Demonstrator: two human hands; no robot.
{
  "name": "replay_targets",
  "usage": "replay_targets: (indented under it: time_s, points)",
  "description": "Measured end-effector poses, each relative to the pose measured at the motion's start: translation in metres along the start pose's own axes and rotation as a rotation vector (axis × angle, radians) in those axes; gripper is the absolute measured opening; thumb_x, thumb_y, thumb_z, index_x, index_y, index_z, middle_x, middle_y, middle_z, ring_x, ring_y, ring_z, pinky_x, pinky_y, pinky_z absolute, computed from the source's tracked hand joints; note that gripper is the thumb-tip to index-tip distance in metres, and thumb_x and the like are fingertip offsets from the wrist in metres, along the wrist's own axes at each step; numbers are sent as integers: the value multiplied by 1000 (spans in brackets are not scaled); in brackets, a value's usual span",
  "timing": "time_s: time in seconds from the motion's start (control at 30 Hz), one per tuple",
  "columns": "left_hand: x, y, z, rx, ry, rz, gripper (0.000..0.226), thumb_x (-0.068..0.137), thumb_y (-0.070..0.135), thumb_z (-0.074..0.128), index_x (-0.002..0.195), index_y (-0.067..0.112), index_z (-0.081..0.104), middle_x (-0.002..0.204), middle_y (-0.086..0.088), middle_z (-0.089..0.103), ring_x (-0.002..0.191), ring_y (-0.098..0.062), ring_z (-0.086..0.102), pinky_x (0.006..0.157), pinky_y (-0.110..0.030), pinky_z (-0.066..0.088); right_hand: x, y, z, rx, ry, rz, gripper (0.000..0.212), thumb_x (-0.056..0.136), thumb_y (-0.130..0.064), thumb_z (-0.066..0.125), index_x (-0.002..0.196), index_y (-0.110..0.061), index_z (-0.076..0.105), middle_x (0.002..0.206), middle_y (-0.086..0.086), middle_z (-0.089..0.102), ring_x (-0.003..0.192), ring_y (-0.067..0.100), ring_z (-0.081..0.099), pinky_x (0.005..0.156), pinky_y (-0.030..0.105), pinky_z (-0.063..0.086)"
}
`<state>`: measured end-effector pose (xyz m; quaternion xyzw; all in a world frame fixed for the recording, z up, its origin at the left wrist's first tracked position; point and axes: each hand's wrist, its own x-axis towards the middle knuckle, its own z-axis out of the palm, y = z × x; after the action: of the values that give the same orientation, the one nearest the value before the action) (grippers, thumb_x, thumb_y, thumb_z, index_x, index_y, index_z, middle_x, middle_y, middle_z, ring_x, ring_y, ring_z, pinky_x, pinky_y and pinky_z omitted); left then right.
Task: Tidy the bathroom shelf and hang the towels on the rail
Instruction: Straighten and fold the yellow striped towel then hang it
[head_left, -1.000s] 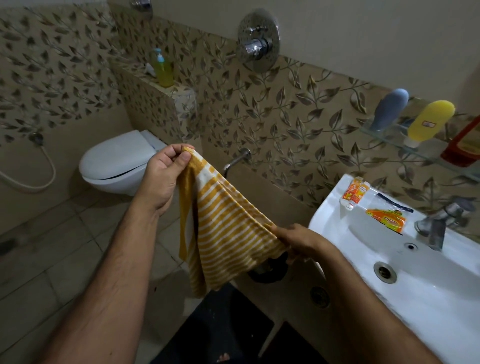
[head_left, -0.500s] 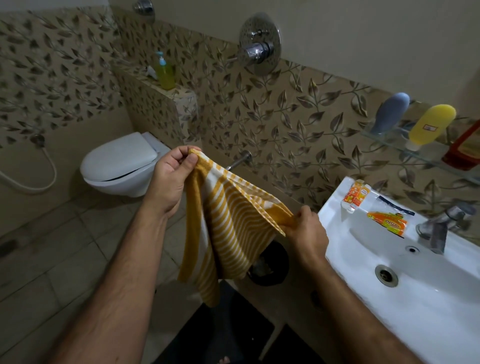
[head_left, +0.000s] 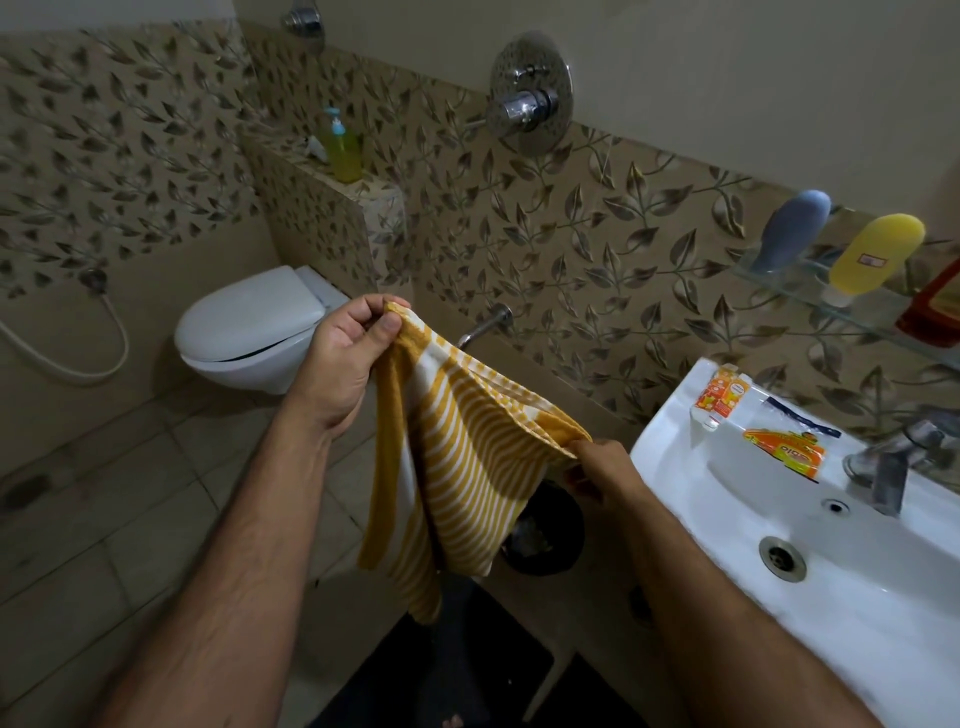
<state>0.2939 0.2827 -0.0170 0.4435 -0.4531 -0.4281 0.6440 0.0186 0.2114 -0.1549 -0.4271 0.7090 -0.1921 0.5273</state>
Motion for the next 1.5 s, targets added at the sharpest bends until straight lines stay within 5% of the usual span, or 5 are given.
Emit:
replay_targets:
  time_s: [0.3, 0.5, 0.97, 1.3, 1.5]
  points:
    - [-9, -35, -49, 464, 226, 65, 24, 95, 7, 56, 92, 30, 62, 91, 5, 64, 83, -4, 60, 75, -19, 51, -6, -36, -44, -108, 153, -167, 29, 84, -1, 43, 57, -4, 55, 53, 15, 51, 39, 20, 42, 45, 25, 33]
    - [-7, -66, -68, 484, 552, 29, 12, 97, 11, 54, 105, 18, 59, 91, 5, 61, 92, -16, 59, 81, -30, 51, -47, -109, -66, 48, 42, -318, 36, 84, -1, 32, 86, -15, 65, 52, 3, 46, 34, 11, 34, 40, 15, 22]
    - [50, -5, -40, 444, 663, 154, 13, 100, 25, 49, 109, 19, 57, 92, 0, 66, 67, -11, 63, 71, -34, 54, -97, -160, -118, 361, -346, -549, 19, 94, -2, 54, 110, -4, 64, 92, 12, 75, 81, 19, 75, 63, 28, 59]
    - [76, 17, -30, 388, 684, 108, 22, 101, 29, 45, 119, 19, 54, 112, -2, 62, 101, -18, 61, 87, -32, 53, -108, -161, -122, -152, 119, -926, 19, 93, -24, 65, 92, -5, 72, 72, 6, 71, 60, 11, 65, 51, 22, 48]
    - [72, 8, -28, 399, 749, 86, 26, 102, 29, 43, 122, 17, 54, 112, -1, 60, 102, -15, 58, 84, -27, 48, -97, -160, -115, -241, 184, -938, 23, 89, -35, 69, 101, -17, 74, 104, -6, 66, 94, 7, 62, 72, 25, 51]
